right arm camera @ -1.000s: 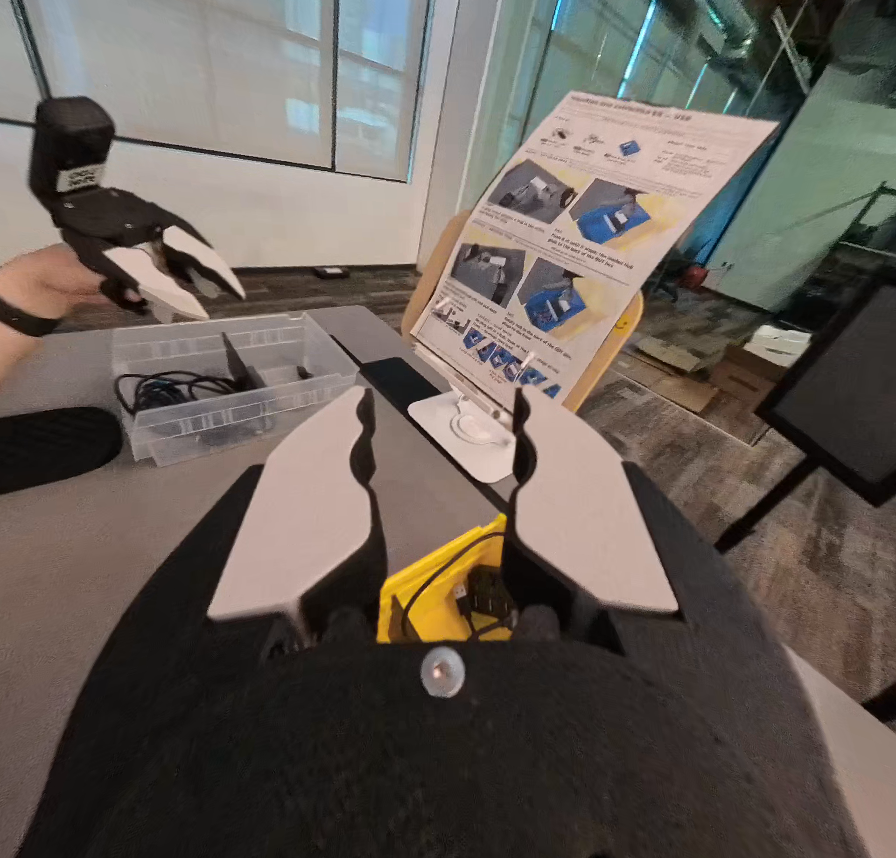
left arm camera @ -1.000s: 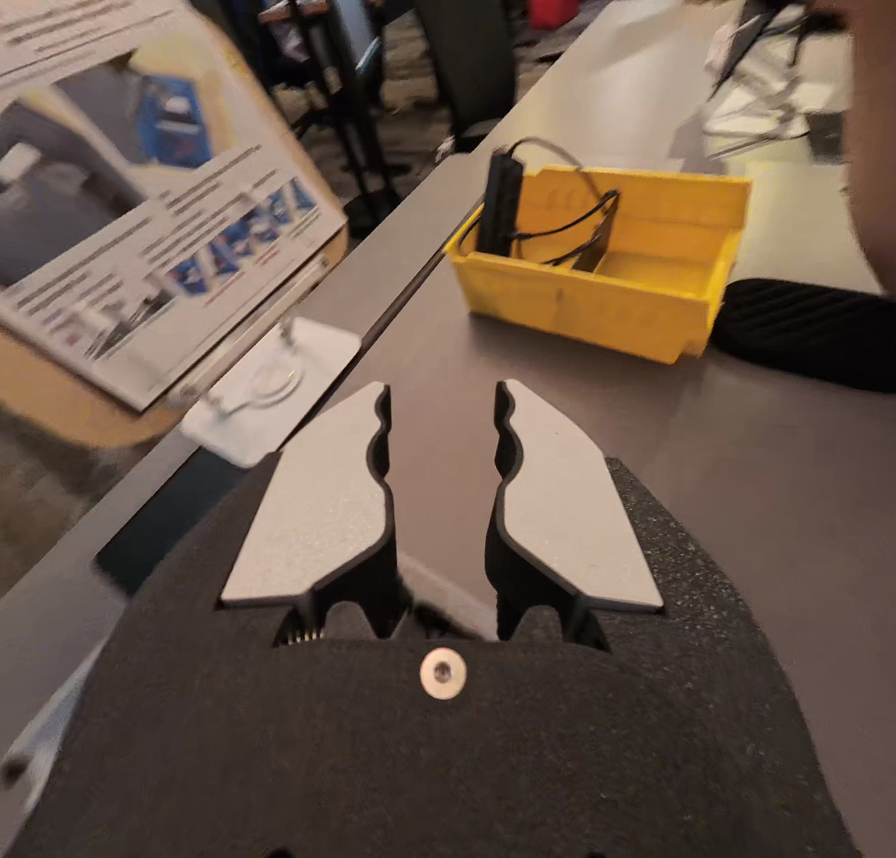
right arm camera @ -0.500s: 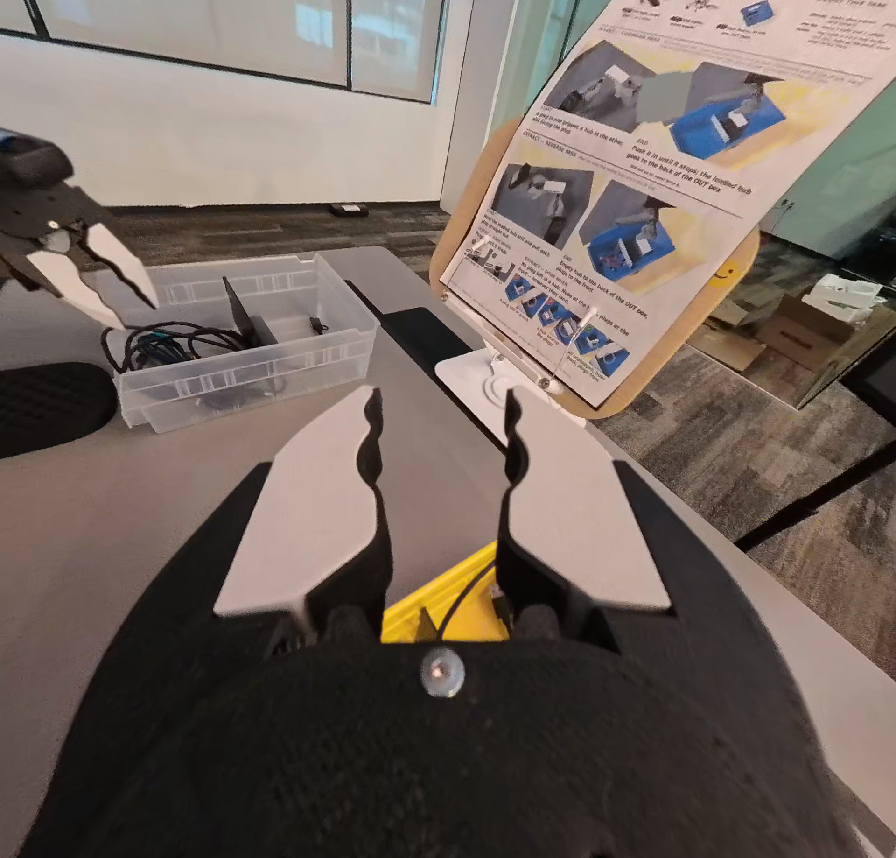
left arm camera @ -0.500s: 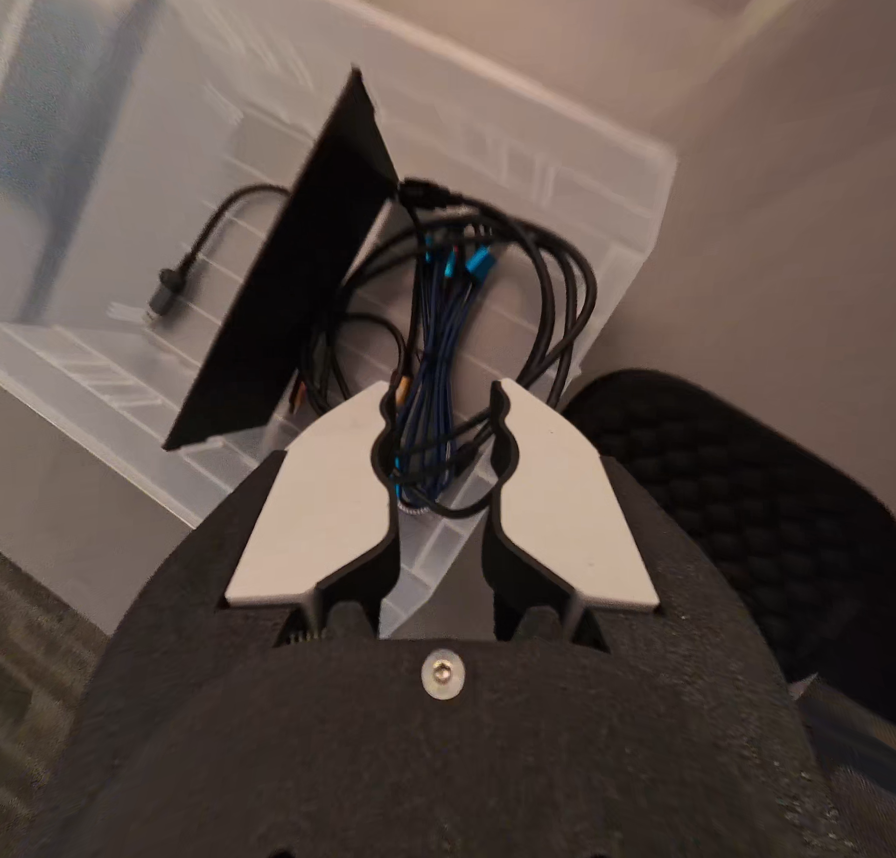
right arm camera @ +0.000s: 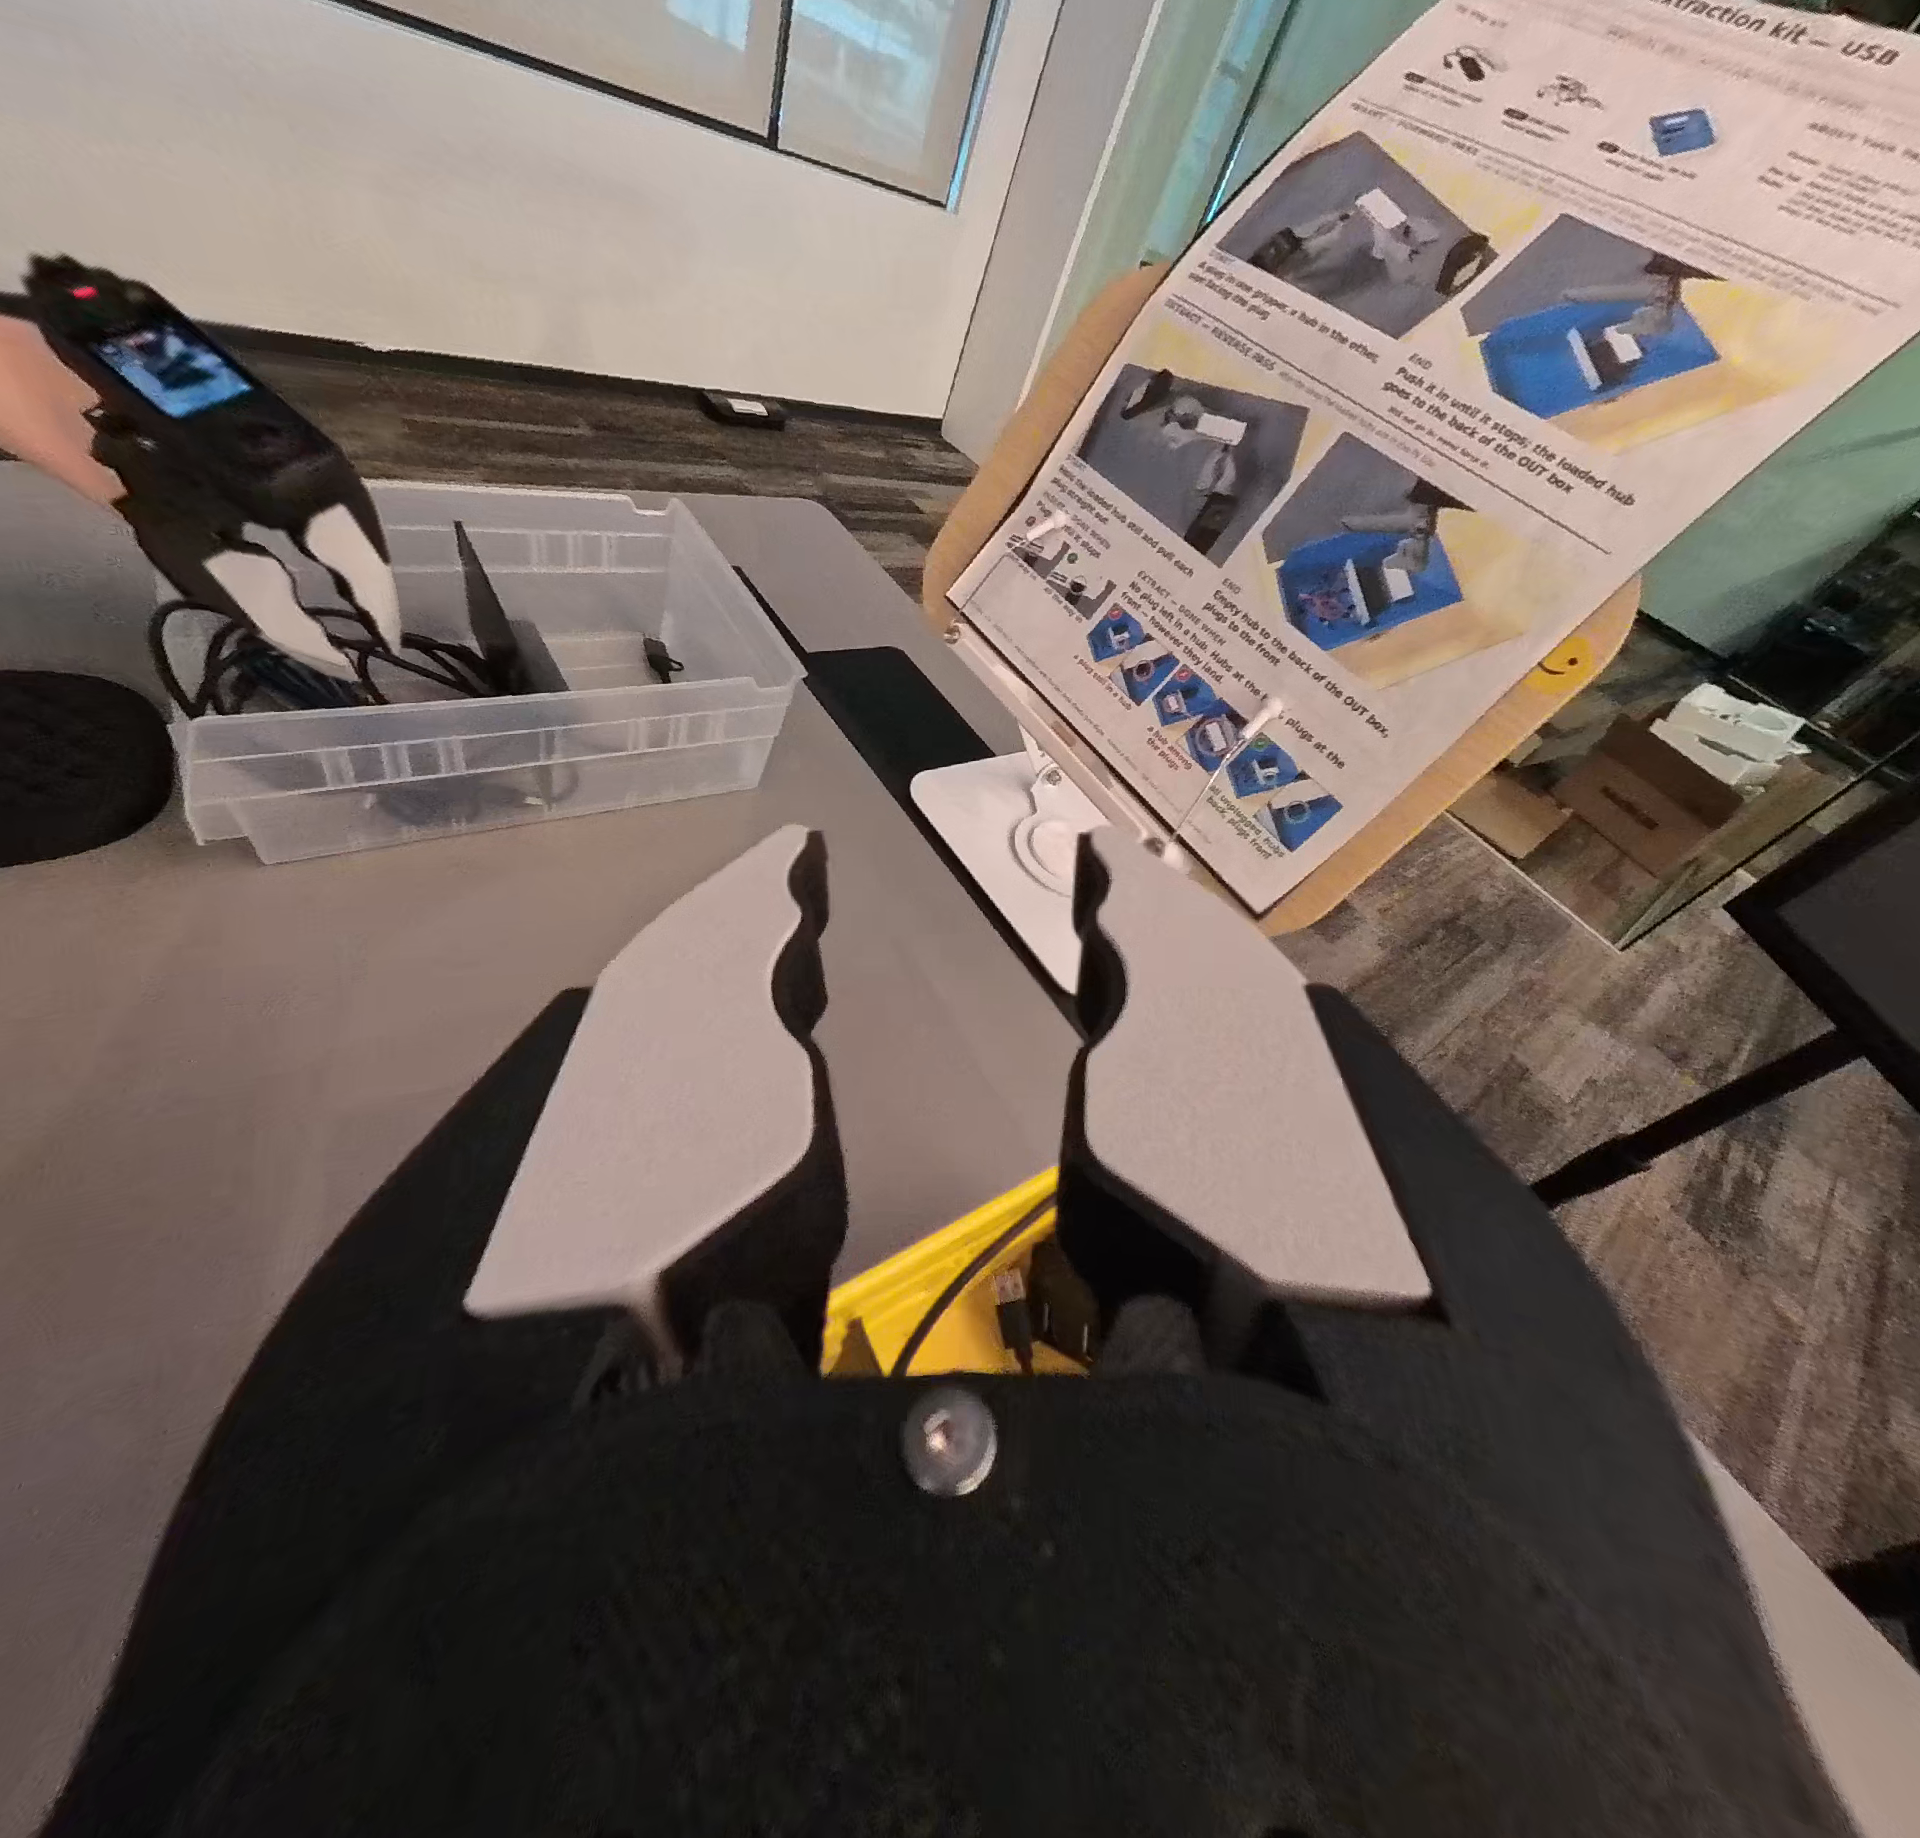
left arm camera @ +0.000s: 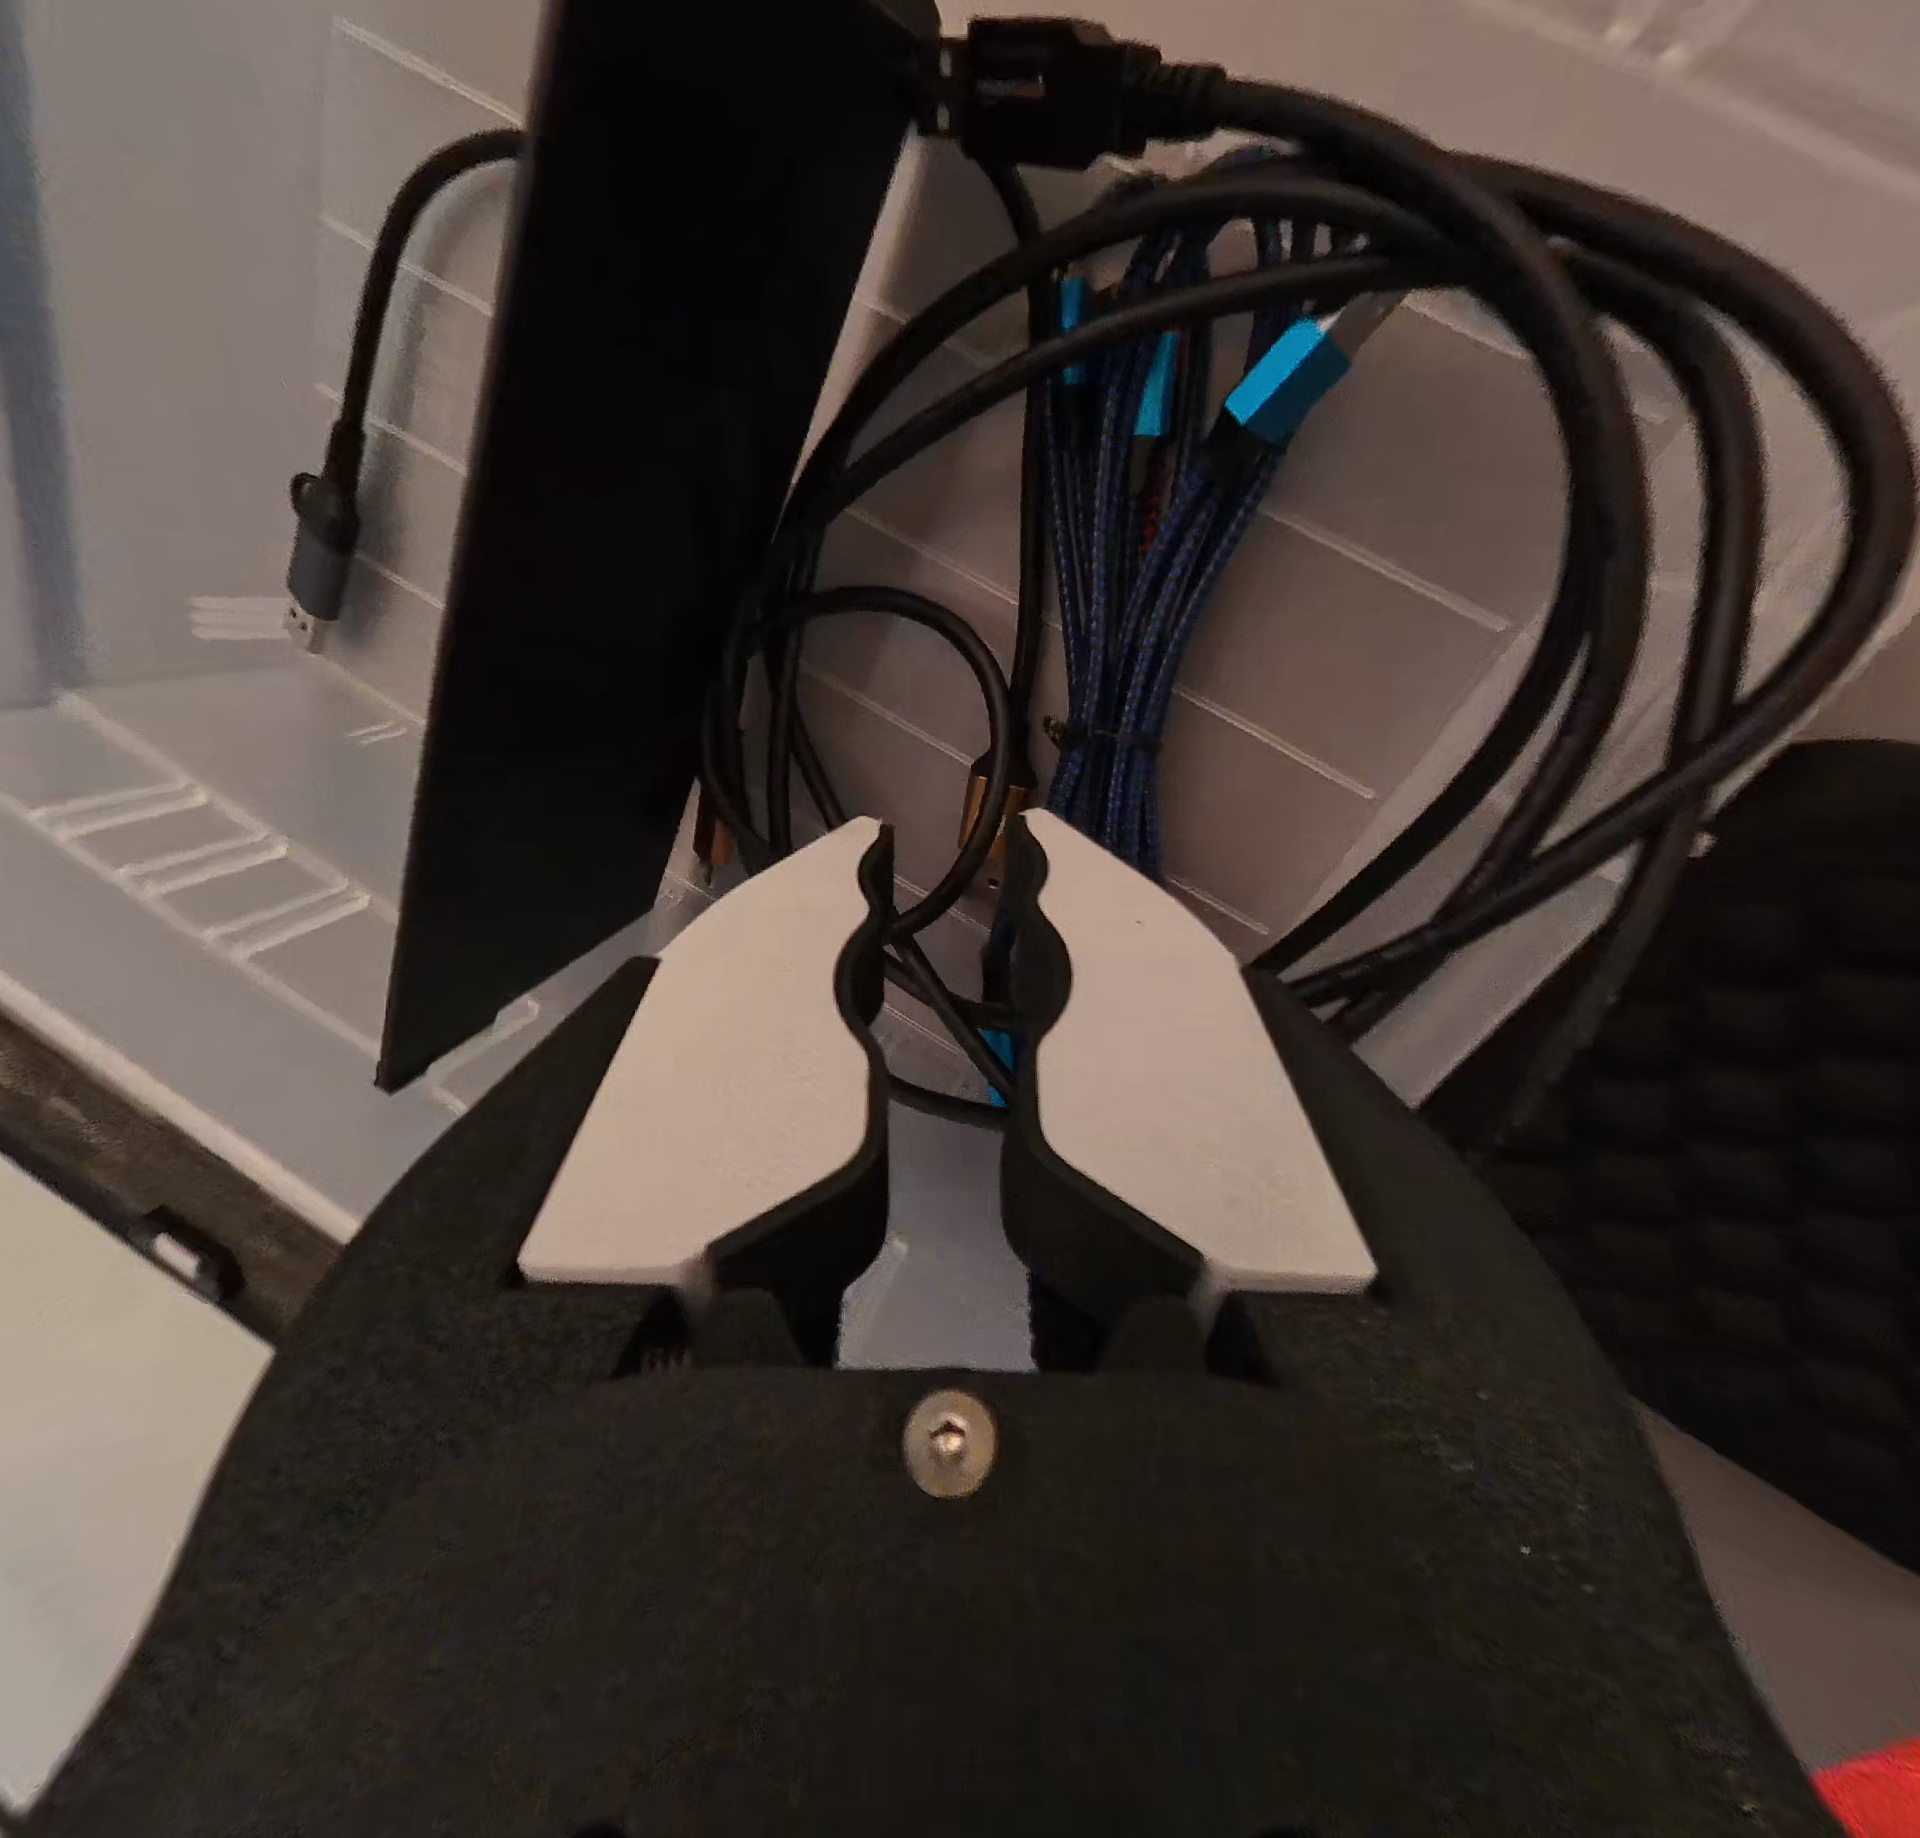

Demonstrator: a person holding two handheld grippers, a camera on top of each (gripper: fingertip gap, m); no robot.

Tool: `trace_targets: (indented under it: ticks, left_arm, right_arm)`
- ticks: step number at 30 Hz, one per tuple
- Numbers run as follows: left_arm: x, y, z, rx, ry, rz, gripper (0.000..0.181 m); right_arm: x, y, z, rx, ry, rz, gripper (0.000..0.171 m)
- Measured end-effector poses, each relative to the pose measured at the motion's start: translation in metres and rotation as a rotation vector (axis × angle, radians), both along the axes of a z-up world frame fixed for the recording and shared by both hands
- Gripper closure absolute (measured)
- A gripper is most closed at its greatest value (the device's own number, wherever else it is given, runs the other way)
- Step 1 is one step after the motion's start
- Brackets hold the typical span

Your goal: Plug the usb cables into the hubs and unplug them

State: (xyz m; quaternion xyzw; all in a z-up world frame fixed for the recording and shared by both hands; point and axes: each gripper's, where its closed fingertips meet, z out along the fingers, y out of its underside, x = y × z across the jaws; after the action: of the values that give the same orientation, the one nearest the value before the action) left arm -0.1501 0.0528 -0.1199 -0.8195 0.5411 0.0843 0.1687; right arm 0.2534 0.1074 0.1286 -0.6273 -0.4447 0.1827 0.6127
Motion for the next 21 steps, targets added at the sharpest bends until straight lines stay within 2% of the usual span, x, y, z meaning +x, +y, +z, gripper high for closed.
trace_targets:
  ticks: [11, 21]
  left_arm:
    - [-0.004, 0.001, -0.013, -0.119, 0.233, -0.146, 0.169]
    - [-0.004, -0.007, -0.01, -0.171, 0.185, -0.174, 0.172]
  right_arm:
    - [-0.004, 0.005, -0.018, -0.042, -0.077, 0.003, 0.125]
    - [-0.011, 0.002, -0.024, -0.032, -0.128, 0.021, 0.125]
